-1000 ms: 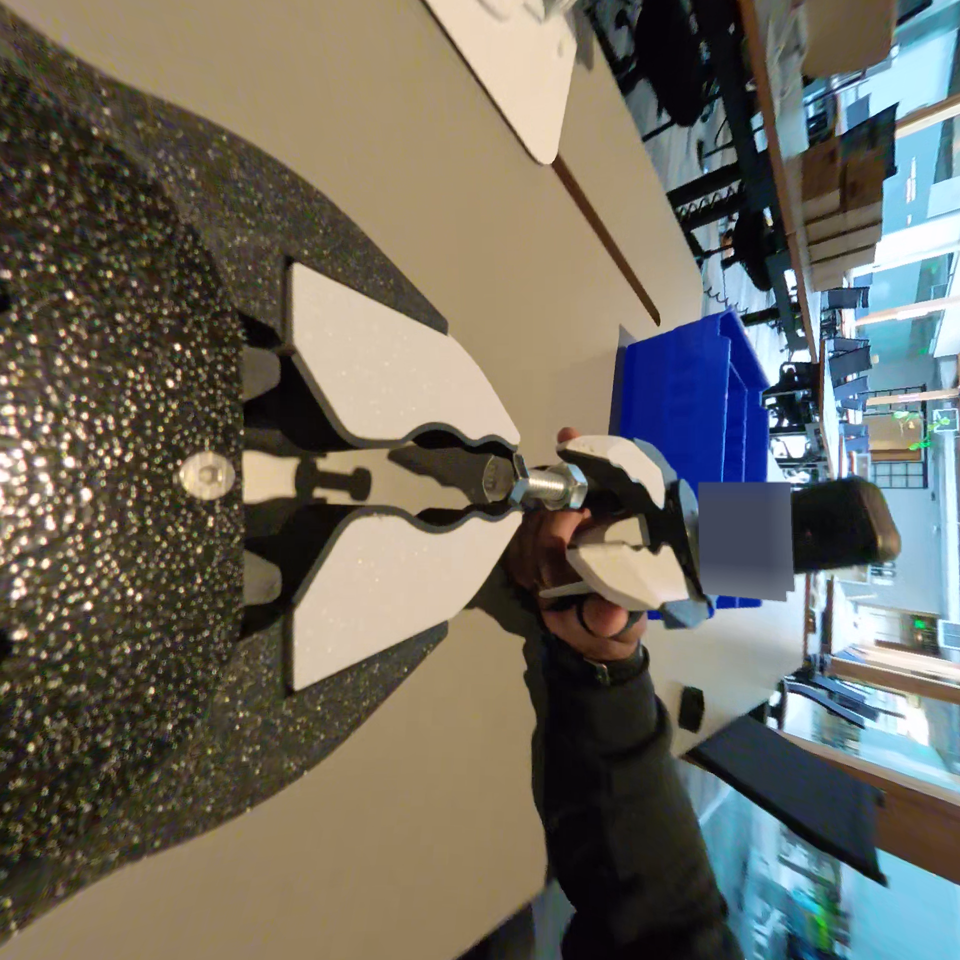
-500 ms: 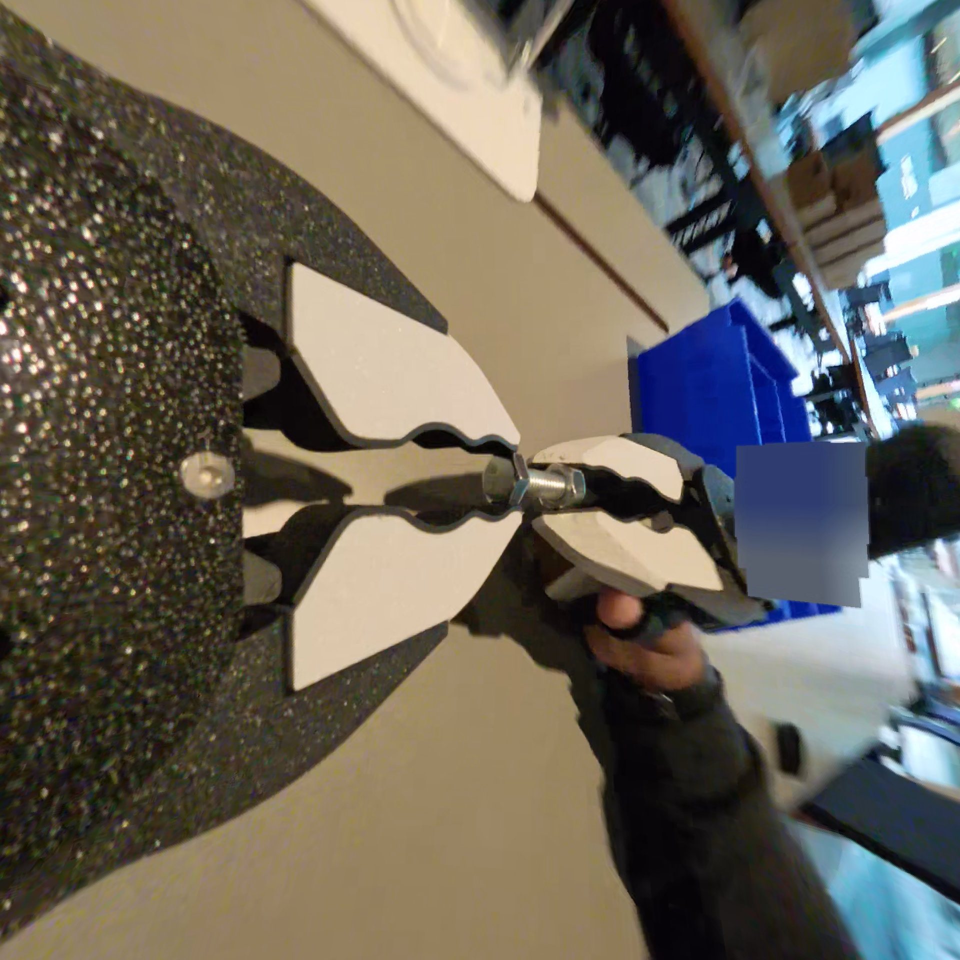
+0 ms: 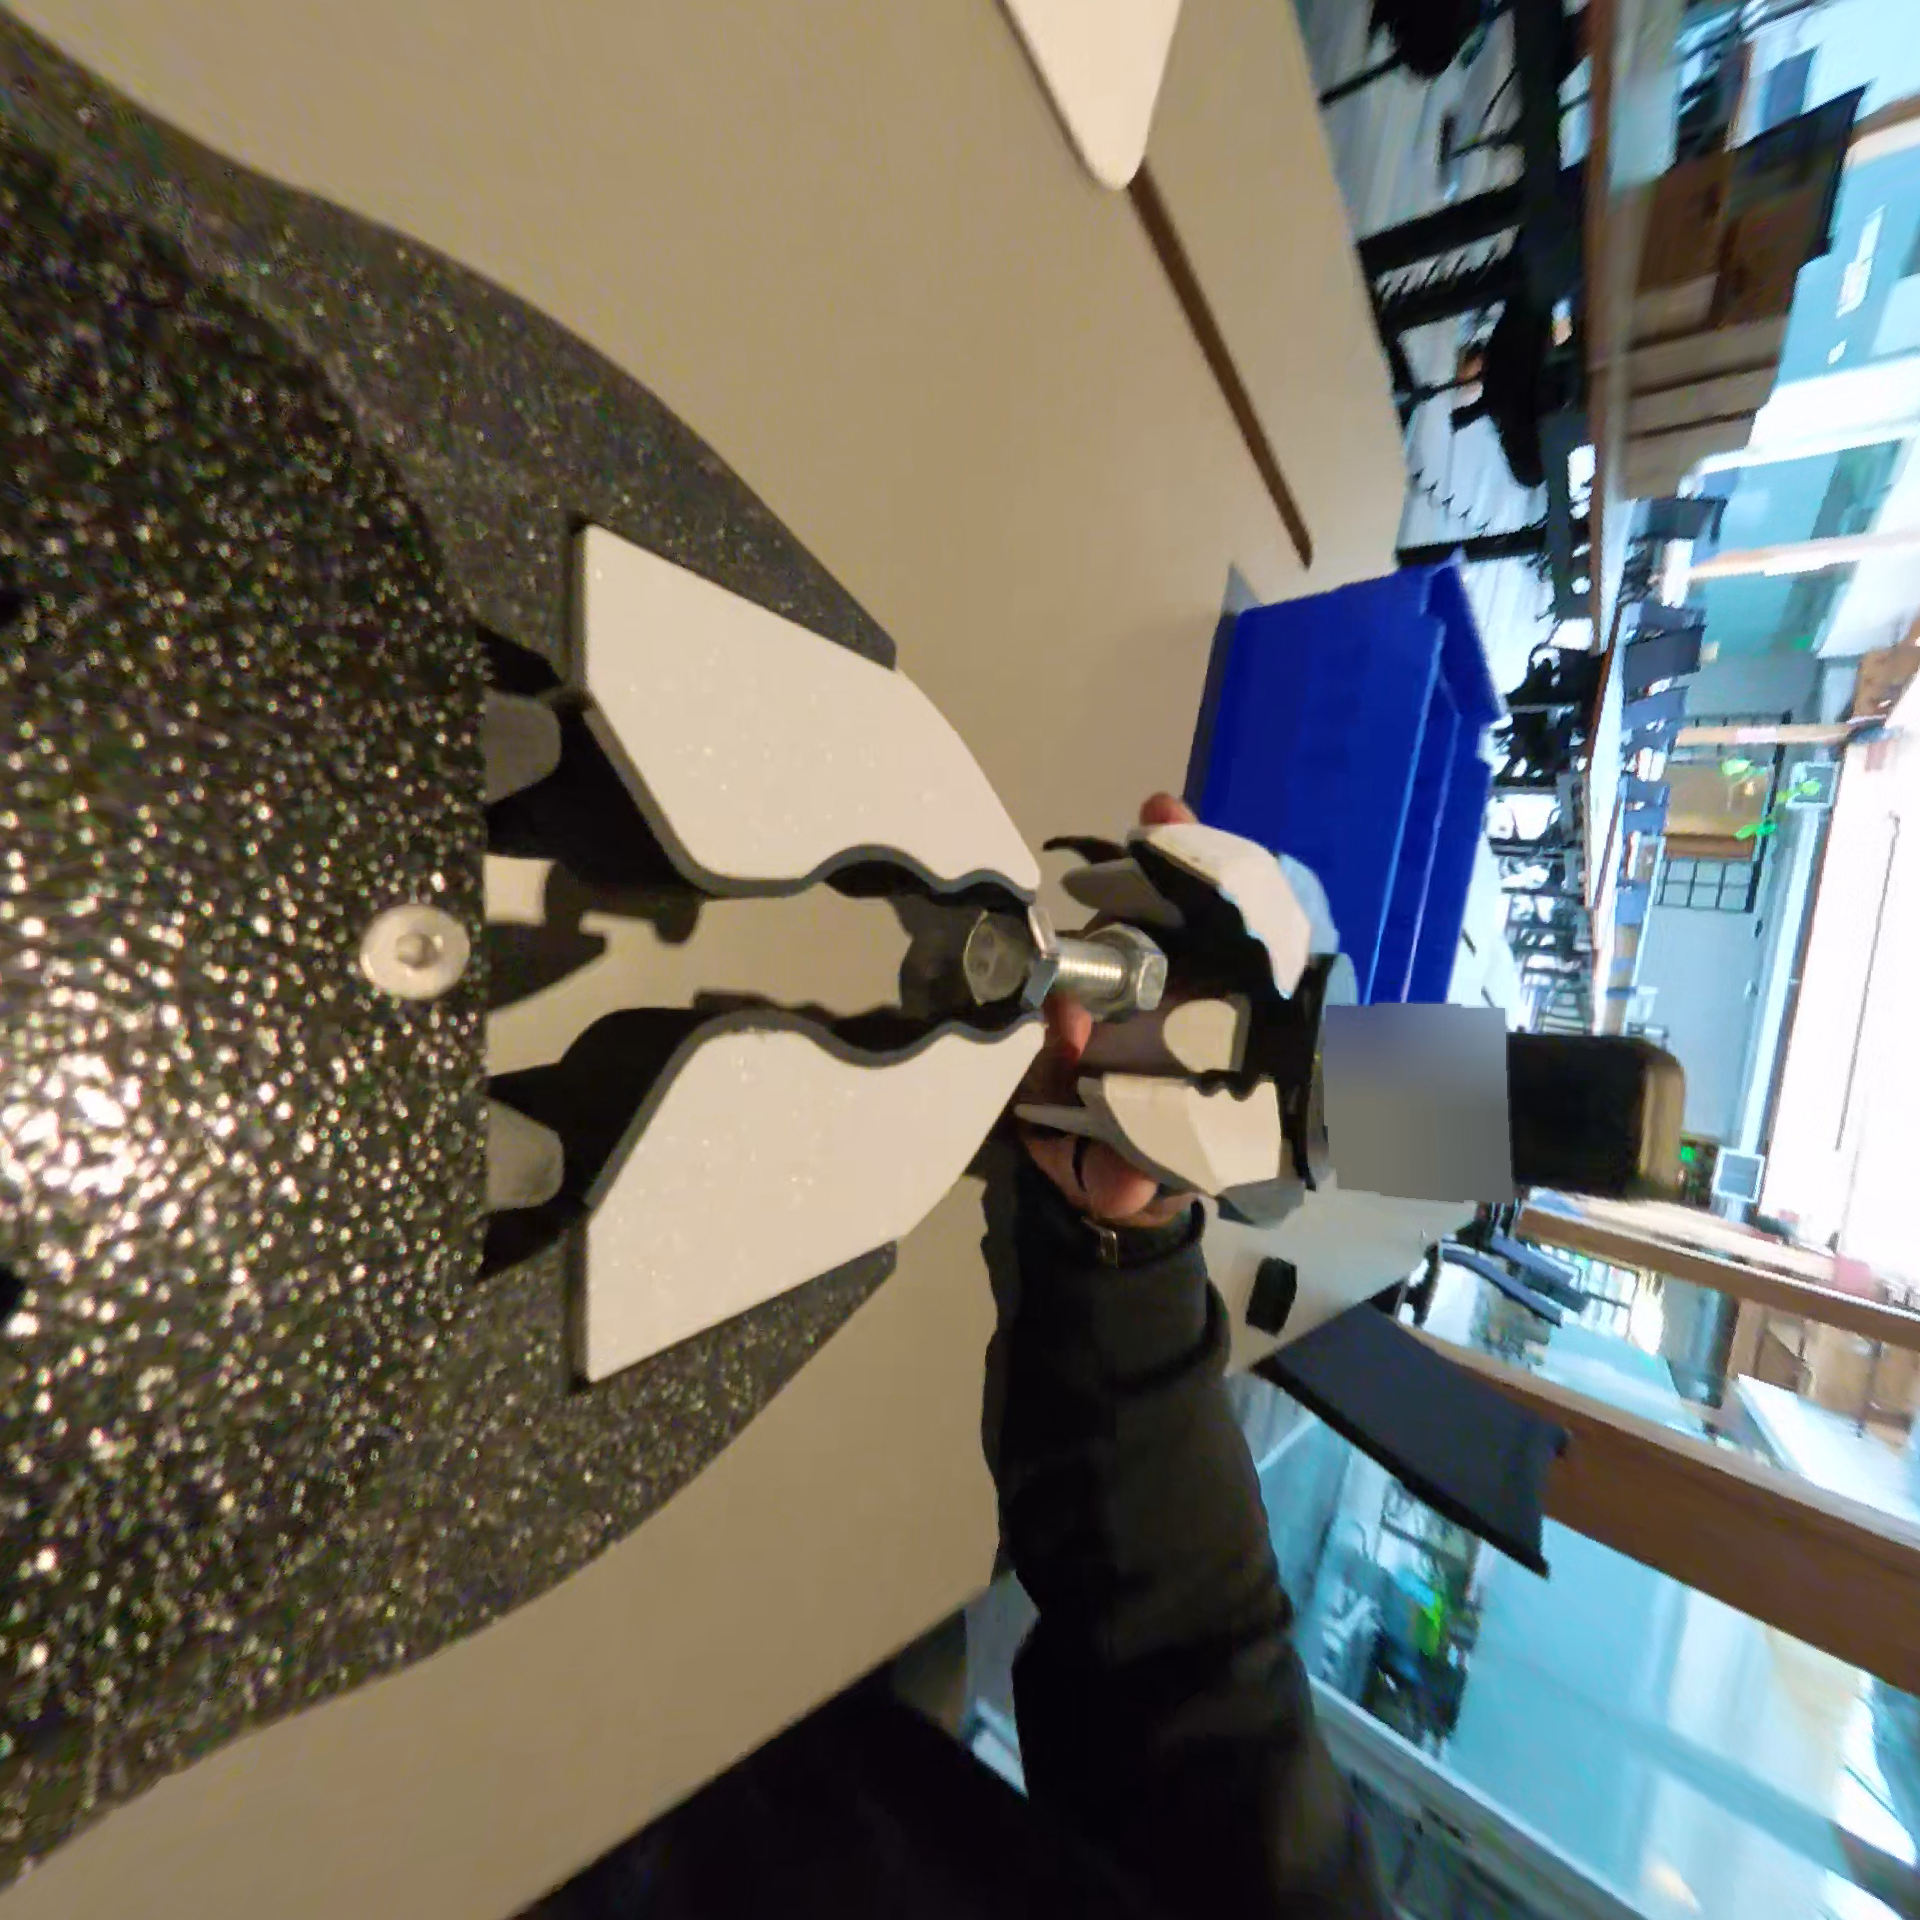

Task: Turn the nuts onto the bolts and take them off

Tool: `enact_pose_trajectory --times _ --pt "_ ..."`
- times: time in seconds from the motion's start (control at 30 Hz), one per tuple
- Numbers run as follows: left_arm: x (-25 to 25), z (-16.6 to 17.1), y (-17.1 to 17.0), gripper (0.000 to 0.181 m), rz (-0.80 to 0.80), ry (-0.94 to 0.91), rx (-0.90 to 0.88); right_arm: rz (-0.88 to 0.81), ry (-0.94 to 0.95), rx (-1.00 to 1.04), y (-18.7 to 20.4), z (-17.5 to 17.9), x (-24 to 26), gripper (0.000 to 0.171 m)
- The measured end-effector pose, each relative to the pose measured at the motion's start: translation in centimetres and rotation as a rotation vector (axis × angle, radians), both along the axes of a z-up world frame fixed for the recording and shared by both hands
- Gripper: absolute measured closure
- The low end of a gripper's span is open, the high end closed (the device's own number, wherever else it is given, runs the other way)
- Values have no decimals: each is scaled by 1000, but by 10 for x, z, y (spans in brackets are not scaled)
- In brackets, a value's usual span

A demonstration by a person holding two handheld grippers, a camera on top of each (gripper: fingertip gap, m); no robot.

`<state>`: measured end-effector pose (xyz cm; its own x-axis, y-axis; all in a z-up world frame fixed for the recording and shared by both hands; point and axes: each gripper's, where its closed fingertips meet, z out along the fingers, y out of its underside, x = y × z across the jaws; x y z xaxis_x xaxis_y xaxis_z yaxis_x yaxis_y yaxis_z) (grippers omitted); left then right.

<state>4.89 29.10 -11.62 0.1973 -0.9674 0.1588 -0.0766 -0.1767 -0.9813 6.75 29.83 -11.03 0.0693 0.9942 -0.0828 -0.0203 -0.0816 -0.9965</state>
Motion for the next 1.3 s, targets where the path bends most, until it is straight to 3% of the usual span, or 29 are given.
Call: enact_pose_trajectory --times 0.13,0.2,0.27,0.37,0.5,0.57,0.67,0.77,0.93,1.07,1.17,1.3 --pt "7 -10 -8 164 -82 8 -107 -7 -69 159 -10 -6 -6 134" --pt "11 -12 -14 164 -119 13 -132 18 -112 205 -18 -12 -10 151" --pt "12 -13 -13 164 -108 21 -117 6 -125 198 -18 -12 -12 152" --pt "11 -14 -6 164 -15 108 51 32 -118 -9 -14 -12 -12 152" --pt "6 -11 2 164 145 321 466 138 -5 -465 -11 -10 -15 152" --pt "7 -6 1 164 175 328 525 184 49 -548 -12 -5 -14 152" --pt "8 3 -1 164 140 190 391 153 79 -483 -7 0 -11 132" --pt "2 10 1 164 106 72 227 117 68 -310 -7 4 -6 130" --pt "2 3 -3 164 -5 0 4 35 8 -51 -8 4 -4 138" --pt "10 -6 -9 164 -49 40 -27 27 -14 2 -14 3 -9 152" --pt "9 -9 -5 164 21 130 129 35 -28 -135 -11 0 -10 154" --pt "7 -6 2 164 163 307 495 135 84 -594 -7 1 -11 153"
